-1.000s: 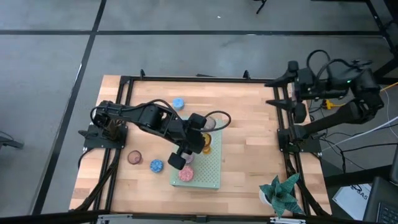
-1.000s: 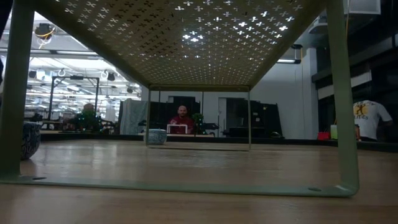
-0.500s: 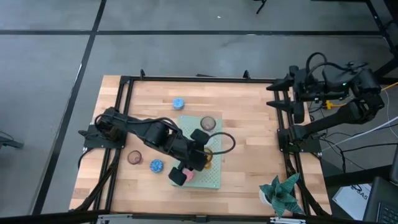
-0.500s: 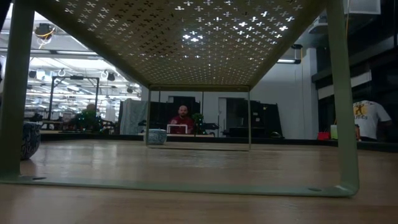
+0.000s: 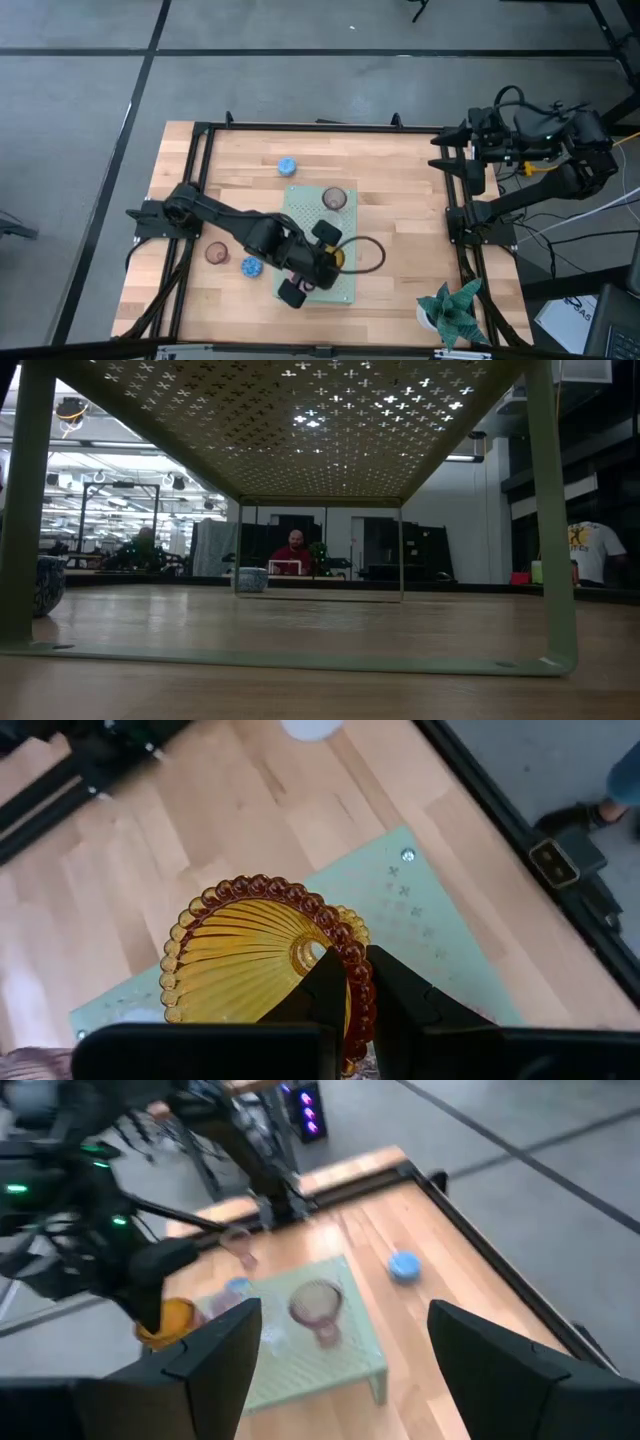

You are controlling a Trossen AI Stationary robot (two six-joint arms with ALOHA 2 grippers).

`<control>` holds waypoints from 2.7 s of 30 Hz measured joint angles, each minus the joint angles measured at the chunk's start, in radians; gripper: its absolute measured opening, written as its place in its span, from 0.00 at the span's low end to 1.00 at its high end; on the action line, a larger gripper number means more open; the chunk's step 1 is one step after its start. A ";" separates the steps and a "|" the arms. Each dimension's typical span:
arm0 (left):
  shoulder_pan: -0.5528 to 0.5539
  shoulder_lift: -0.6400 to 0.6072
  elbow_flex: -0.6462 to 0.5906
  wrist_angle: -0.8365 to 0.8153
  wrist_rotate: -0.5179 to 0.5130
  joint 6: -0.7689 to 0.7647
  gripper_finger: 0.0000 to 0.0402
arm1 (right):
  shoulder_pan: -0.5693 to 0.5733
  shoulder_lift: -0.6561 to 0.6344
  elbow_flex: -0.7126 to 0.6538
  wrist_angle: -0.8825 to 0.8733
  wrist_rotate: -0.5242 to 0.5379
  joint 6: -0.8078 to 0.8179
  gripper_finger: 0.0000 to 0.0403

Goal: Pick & Place candle stick holders
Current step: Put the yellow candle holder on the shelf, then put the pink candle holder on the shelf

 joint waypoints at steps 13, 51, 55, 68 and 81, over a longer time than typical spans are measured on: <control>0.010 0.060 0.000 -0.062 -0.084 -0.101 0.06 | 0.000 0.000 0.000 -0.212 0.059 0.112 0.72; 0.012 0.069 -0.014 -0.067 -0.104 -0.280 0.12 | 0.000 0.000 0.000 -0.211 0.100 0.101 0.72; 0.013 0.069 -0.014 -0.067 -0.104 -0.280 0.19 | 0.000 0.000 0.000 -0.211 0.100 0.101 0.72; 0.002 0.069 0.001 -0.071 0.006 -0.298 0.35 | 0.000 0.000 0.000 -0.211 0.100 0.105 0.72; -0.048 -0.037 0.081 -0.122 -0.059 -0.372 0.39 | 0.000 0.003 0.000 -0.211 0.100 0.101 0.72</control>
